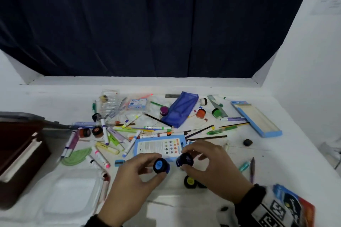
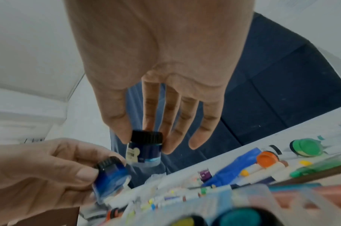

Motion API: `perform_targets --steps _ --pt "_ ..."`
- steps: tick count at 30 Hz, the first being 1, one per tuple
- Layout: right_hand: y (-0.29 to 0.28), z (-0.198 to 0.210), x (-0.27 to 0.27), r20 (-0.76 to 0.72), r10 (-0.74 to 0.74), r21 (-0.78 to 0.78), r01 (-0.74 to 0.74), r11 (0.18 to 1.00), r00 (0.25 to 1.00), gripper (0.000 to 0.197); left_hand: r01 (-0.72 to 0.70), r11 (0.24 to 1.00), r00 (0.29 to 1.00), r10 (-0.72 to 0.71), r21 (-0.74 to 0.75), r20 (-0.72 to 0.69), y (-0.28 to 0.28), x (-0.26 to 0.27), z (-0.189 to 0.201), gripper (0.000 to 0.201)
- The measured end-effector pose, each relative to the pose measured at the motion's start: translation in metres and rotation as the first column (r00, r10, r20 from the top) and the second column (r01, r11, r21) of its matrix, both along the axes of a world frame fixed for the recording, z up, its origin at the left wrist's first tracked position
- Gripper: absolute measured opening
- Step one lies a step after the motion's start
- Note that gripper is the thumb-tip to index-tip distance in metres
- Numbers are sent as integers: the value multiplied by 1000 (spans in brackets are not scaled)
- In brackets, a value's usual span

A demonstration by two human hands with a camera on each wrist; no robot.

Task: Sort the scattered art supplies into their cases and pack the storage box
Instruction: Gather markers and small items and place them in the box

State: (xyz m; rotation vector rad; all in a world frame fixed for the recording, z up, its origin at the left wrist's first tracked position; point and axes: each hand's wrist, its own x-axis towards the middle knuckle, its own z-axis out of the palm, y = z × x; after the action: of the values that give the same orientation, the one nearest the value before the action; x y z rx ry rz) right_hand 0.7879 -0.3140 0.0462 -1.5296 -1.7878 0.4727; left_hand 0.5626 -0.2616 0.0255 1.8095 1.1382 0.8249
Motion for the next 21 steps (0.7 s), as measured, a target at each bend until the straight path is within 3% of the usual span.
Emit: perform_targets --steps 4,10,21 --pt "-1 -22 -11 129 81 -63 -73 995 988 23 58 996 974 -42 67 -221 -1 -6 -29 39" --pt "5 -37 -21 325 211 -249 -132 959 922 26 141 987 942 -109 81 -317 3 -8 -44 39" --pt "14 -30 -27 398 205 -347 -60 936 894 27 232 967 851 -150 105 -503 4 4 -38 43"
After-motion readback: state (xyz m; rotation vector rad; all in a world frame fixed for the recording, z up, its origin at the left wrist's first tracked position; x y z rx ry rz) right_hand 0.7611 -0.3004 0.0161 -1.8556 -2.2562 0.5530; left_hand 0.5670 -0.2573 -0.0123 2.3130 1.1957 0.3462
